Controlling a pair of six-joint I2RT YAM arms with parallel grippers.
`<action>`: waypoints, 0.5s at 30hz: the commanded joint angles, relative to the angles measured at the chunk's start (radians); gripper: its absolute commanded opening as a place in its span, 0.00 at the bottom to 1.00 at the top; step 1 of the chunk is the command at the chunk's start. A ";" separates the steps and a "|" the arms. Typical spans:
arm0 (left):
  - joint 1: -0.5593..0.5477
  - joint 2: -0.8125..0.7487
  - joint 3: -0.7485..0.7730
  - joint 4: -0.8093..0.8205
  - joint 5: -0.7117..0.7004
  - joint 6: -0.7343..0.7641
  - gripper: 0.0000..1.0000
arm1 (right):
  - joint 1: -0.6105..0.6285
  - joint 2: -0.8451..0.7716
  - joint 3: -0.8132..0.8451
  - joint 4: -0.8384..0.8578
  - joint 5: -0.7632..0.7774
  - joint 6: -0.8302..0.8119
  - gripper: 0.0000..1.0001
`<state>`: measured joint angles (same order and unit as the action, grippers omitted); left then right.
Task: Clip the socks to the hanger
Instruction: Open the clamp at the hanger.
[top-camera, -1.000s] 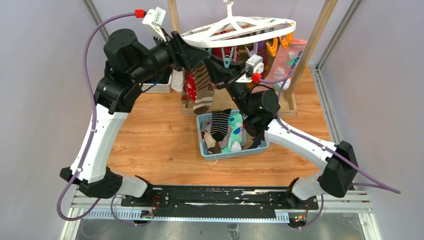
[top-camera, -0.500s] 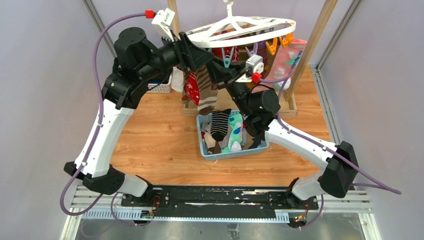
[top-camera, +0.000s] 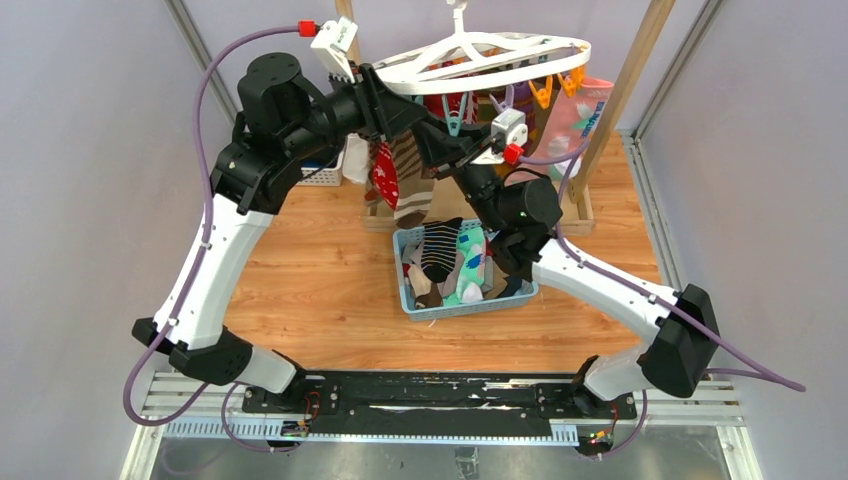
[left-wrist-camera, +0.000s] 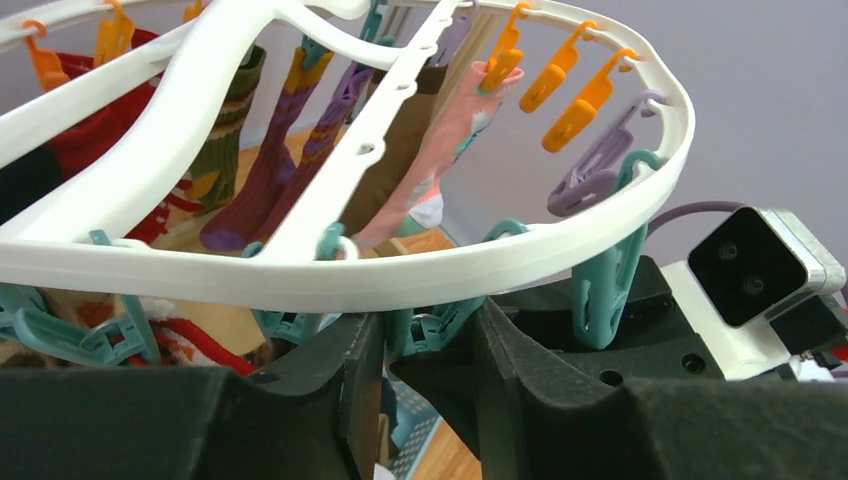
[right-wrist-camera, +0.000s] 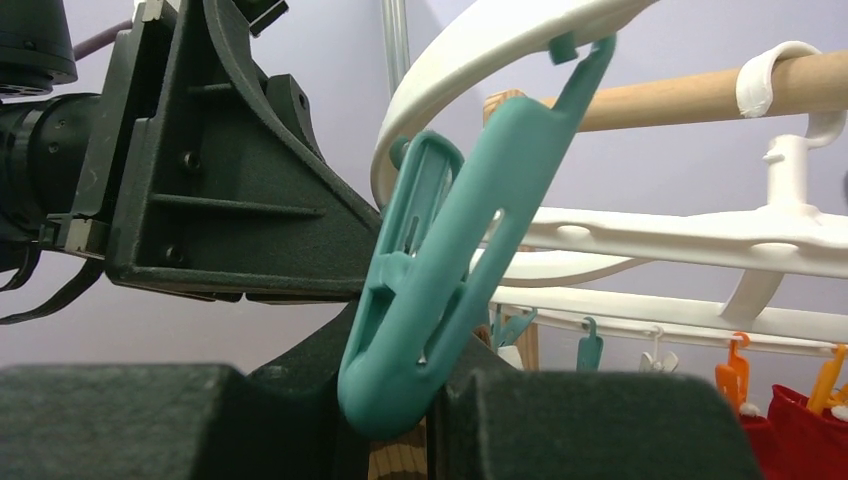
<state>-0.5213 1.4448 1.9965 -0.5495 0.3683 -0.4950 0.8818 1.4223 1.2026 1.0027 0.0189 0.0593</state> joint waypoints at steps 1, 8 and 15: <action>-0.002 0.017 0.034 0.056 -0.052 0.035 0.21 | 0.043 -0.004 -0.026 -0.153 -0.086 -0.008 0.23; -0.002 -0.009 0.008 0.013 -0.063 0.085 0.00 | 0.040 -0.208 -0.204 -0.281 -0.025 -0.077 0.56; -0.002 -0.001 -0.031 0.007 -0.020 0.035 0.00 | 0.040 -0.418 -0.450 -0.415 0.090 -0.105 0.59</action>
<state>-0.5339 1.4368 1.9976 -0.5018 0.3706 -0.4389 0.9142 1.0962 0.8543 0.6811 0.0307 -0.0063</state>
